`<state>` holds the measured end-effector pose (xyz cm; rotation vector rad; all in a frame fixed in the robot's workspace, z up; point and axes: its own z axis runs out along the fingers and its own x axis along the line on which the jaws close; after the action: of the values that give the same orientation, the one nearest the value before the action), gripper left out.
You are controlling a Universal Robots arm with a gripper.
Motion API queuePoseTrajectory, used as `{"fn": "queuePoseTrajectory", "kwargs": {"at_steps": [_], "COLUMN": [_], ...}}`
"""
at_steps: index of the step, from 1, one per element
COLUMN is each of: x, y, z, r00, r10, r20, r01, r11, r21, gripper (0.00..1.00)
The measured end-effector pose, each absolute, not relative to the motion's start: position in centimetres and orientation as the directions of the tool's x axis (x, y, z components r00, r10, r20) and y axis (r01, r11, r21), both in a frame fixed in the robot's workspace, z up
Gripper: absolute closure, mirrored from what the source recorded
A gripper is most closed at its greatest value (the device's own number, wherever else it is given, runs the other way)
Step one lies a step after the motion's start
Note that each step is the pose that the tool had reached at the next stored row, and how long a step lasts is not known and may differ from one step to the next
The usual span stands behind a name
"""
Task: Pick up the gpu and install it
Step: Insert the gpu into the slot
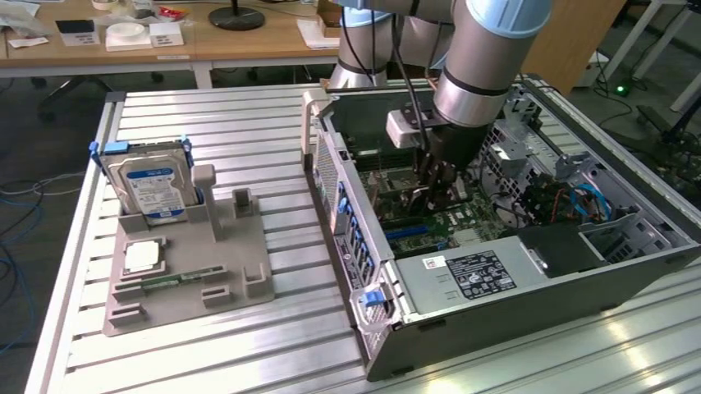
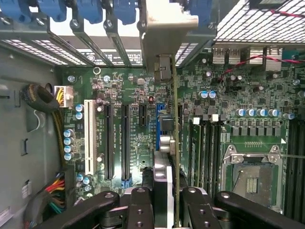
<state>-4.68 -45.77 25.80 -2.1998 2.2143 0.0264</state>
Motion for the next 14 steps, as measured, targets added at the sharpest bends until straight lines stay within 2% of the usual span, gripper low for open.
{"fn": "queuePoseTrajectory", "kwargs": {"at_steps": [14], "x": [-5.2], "y": [-45.9], "z": [24.6], "r00": [-0.007], "r10": [-1.0], "r20": [-0.026], "r01": [-1.0], "r11": [0.007], "r21": [-0.002], "gripper": [0.72]}}
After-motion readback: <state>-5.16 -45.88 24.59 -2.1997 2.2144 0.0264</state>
